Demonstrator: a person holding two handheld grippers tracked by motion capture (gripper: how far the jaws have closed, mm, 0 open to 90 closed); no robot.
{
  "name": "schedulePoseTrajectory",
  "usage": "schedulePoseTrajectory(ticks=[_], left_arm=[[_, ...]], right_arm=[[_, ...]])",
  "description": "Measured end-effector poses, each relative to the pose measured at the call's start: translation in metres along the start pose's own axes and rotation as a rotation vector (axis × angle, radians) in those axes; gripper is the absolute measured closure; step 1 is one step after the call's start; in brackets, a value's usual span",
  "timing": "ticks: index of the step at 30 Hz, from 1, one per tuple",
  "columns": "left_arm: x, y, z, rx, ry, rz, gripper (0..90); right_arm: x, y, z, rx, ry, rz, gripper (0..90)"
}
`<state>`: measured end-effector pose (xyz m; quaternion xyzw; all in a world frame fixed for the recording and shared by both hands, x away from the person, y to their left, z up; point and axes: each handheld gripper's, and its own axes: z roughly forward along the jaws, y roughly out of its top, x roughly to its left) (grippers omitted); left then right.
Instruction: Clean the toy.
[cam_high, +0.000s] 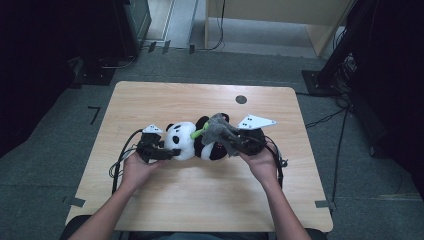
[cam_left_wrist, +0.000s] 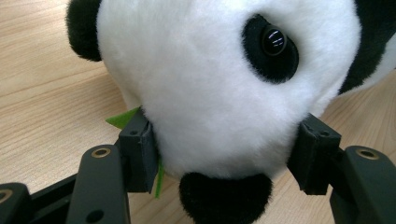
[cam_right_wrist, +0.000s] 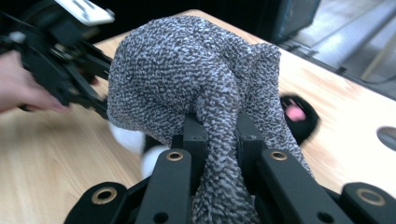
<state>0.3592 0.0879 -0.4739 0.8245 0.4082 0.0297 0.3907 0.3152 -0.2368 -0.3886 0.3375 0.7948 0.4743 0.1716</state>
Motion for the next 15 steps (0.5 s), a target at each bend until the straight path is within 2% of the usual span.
schedulePoseTrajectory(ticks=[5, 8, 11, 13, 15], left_arm=[[-0.002, 0.0, 0.0, -0.003, 0.008, 0.005, 36.4], [-0.001, -0.001, 0.0, -0.005, 0.006, 0.005, 36.2], [-0.001, -0.001, 0.001, -0.006, 0.001, 0.005, 35.7], [-0.001, -0.001, 0.001, -0.01, -0.001, 0.006, 35.4], [0.0, -0.002, 0.001, -0.011, -0.008, 0.016, 34.6]], right_arm=[[0.016, 0.017, -0.003, -0.031, 0.039, -0.029, 80.1], [0.029, 0.026, -0.001, -0.053, 0.096, -0.017, 80.2], [0.041, 0.024, 0.011, -0.023, 0.142, 0.0, 80.2], [0.047, 0.018, 0.023, 0.024, 0.116, -0.024, 80.2], [0.045, 0.011, 0.037, 0.073, 0.078, -0.05, 80.2]])
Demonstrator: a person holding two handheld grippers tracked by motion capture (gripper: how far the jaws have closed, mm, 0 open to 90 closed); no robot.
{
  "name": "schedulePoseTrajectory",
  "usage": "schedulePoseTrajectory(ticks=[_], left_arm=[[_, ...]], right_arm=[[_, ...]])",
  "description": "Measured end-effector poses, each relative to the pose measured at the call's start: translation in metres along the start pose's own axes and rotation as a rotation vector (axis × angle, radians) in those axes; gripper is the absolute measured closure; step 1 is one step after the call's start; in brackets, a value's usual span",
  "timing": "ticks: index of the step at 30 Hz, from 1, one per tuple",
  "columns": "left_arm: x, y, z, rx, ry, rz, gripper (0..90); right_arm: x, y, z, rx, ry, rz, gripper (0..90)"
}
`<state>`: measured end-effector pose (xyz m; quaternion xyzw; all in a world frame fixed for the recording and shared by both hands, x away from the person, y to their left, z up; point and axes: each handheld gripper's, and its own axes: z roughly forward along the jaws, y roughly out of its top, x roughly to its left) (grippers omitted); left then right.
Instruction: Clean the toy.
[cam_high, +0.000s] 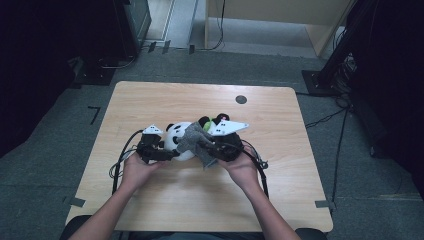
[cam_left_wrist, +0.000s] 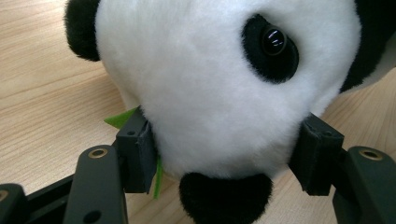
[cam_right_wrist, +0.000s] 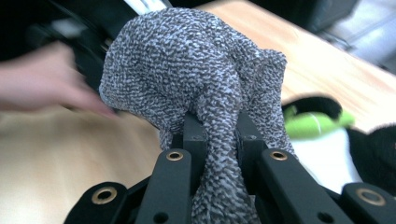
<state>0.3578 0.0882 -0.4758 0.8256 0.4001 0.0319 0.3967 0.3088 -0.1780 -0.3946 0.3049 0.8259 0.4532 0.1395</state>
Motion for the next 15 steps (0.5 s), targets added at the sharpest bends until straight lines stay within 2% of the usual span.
schedulePoseTrajectory(ticks=[2, 7, 11, 15], left_arm=[[0.001, -0.001, 0.0, -0.006, -0.014, 0.002, 31.7], [0.0, -0.004, 0.003, -0.034, -0.024, 0.009, 19.3], [-0.001, -0.004, 0.003, -0.031, -0.017, 0.035, 16.8], [0.0, -0.004, 0.001, -0.039, 0.003, 0.059, 15.3]], right_arm=[[-0.007, -0.006, 0.011, 0.042, -0.048, -0.014, 80.2], [-0.023, -0.008, 0.017, 0.027, -0.051, 0.028, 80.2], [-0.03, -0.006, 0.019, 0.028, -0.049, 0.041, 80.2], [-0.032, -0.002, 0.022, 0.037, -0.05, 0.045, 80.2]])
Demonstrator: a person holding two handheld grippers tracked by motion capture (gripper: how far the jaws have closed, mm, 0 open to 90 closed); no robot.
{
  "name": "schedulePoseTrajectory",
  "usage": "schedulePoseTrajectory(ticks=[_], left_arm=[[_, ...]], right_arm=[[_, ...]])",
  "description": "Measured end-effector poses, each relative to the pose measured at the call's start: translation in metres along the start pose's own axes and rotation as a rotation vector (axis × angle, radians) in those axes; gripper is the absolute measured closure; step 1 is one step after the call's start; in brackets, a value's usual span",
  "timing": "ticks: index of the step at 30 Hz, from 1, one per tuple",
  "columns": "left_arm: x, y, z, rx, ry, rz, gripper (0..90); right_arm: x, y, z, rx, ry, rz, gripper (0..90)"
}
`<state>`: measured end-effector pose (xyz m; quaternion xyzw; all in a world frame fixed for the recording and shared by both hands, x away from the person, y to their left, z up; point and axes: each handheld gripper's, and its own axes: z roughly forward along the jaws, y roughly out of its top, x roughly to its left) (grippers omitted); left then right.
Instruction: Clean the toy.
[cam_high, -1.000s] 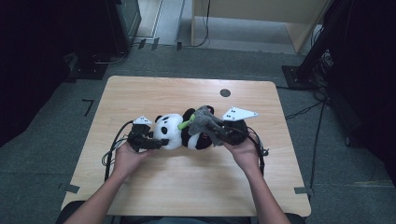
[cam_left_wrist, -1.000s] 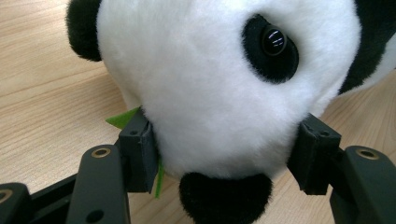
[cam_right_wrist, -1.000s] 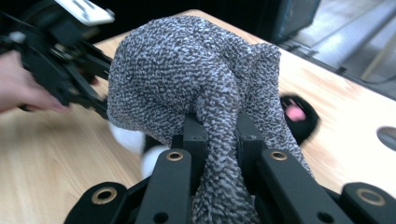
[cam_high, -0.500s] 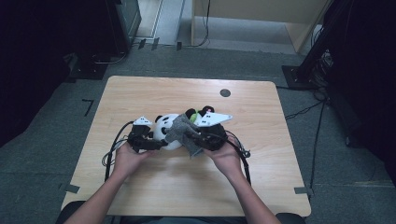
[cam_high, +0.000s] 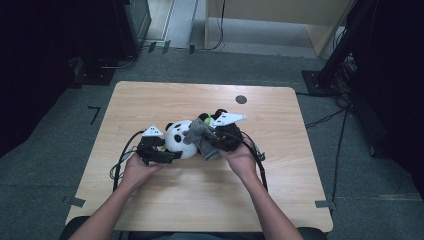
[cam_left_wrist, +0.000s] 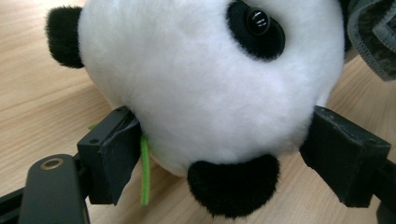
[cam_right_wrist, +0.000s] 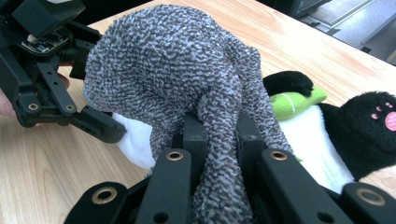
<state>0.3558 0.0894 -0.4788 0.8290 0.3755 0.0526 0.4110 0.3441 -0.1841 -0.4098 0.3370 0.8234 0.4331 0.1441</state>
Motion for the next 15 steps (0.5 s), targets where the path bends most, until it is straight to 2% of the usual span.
schedulePoseTrajectory(ticks=[4, 7, 12, 14, 15], left_arm=[[-0.003, 0.0, -0.004, -0.022, 0.03, 0.053, 15.1], [-0.004, -0.001, -0.008, -0.036, 0.033, 0.086, 15.4], [-0.003, 0.0, -0.016, -0.119, 0.013, 0.092, 15.7], [-0.003, 0.0, -0.012, -0.124, 0.017, 0.109, 15.0], [-0.003, 0.001, -0.007, -0.113, 0.032, 0.121, 13.3]], right_arm=[[0.0, 0.002, 0.002, -0.001, -0.008, -0.004, 80.2], [-0.003, 0.004, 0.002, -0.001, -0.011, 0.009, 80.2], [-0.006, 0.014, 0.005, 0.016, -0.015, 0.02, 80.2], [-0.006, 0.018, 0.008, 0.023, -0.014, 0.019, 80.2], [-0.006, 0.019, 0.01, 0.027, -0.014, 0.016, 80.2]])
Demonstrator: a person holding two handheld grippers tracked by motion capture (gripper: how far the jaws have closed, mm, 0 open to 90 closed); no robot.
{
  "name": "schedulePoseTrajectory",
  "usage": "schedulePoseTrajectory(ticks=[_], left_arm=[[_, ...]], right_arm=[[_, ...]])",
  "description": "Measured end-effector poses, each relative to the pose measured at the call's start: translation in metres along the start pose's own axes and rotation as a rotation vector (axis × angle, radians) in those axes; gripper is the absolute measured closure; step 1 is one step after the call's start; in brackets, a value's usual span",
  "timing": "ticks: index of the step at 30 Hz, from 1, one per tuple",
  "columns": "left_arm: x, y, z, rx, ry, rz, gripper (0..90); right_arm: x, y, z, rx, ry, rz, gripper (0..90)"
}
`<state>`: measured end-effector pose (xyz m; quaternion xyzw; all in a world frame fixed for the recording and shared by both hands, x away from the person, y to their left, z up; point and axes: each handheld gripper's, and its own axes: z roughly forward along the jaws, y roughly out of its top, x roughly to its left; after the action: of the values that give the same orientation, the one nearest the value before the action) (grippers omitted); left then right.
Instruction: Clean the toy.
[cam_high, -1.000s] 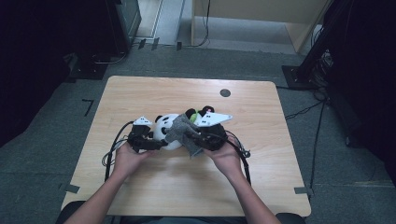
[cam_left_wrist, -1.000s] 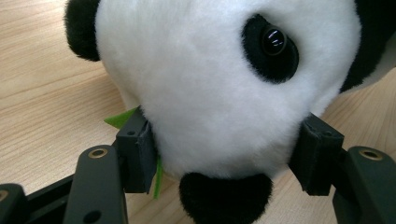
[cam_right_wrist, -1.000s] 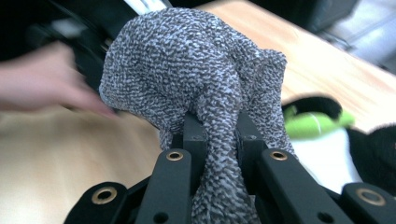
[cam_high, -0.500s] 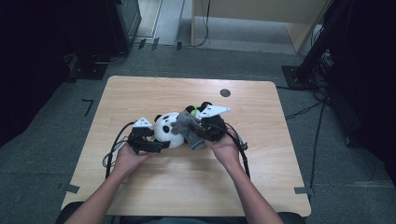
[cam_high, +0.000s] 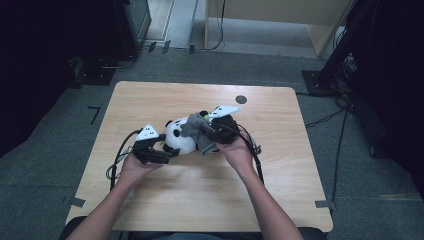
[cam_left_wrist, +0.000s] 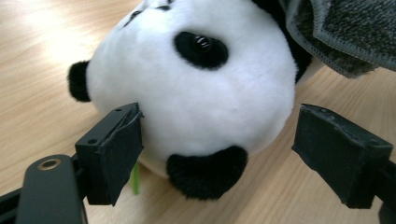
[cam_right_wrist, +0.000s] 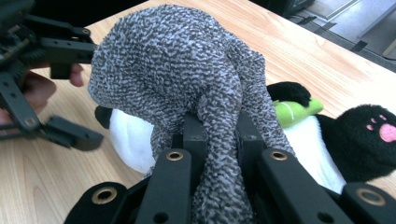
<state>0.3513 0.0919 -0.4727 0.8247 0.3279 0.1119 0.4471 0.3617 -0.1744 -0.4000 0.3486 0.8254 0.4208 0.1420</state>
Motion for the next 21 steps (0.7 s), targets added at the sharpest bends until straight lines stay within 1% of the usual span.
schedulePoseTrajectory(ticks=[1, 3, 4, 8, 9, 12, 13, 14, 16, 18, 20, 21], left_arm=[[0.0, 0.0, 0.003, 0.003, 0.01, 0.007, 12.9], [-0.001, 0.0, 0.009, 0.012, 0.046, 0.025, 12.8], [0.0, 0.0, 0.011, 0.01, 0.054, 0.028, 12.7], [0.007, -0.001, 0.018, 0.004, 0.062, 0.017, 12.8], [0.008, -0.002, 0.021, -0.003, 0.062, 0.023, 12.8], [0.006, -0.001, 0.028, -0.008, 0.079, 0.06, 15.3], [0.005, -0.001, 0.03, -0.004, 0.093, 0.082, 17.4], [0.004, -0.001, 0.031, 0.002, 0.111, 0.109, 22.1], [0.004, 0.0, 0.034, -0.005, 0.128, 0.126, 31.9], [0.004, 0.003, 0.035, -0.005, 0.136, 0.13, 40.5], [0.004, 0.005, 0.034, -0.011, 0.127, 0.118, 49.0], [0.004, 0.006, 0.034, -0.013, 0.112, 0.102, 53.2]], right_arm=[[0.0, 0.002, 0.002, 0.002, -0.001, -0.001, 80.2], [-0.001, 0.003, 0.004, 0.008, 0.001, 0.002, 80.2], [-0.002, 0.004, 0.005, 0.011, 0.004, 0.005, 80.2], [-0.007, 0.006, 0.007, 0.021, 0.013, 0.022, 80.2], [-0.008, 0.006, 0.007, 0.022, 0.018, 0.027, 80.2], [-0.012, 0.005, 0.009, 0.039, 0.024, 0.036, 80.2], [-0.013, 0.005, 0.009, 0.039, 0.026, 0.032, 80.2], [-0.014, 0.004, 0.01, 0.044, 0.029, 0.032, 80.2], [-0.016, 0.003, 0.011, 0.052, 0.032, 0.034, 80.2], [-0.018, 0.003, 0.011, 0.05, 0.027, 0.036, 80.2], [-0.02, 0.003, 0.01, 0.046, 0.021, 0.038, 80.2], [-0.02, 0.003, 0.009, 0.044, 0.016, 0.037, 80.2]])
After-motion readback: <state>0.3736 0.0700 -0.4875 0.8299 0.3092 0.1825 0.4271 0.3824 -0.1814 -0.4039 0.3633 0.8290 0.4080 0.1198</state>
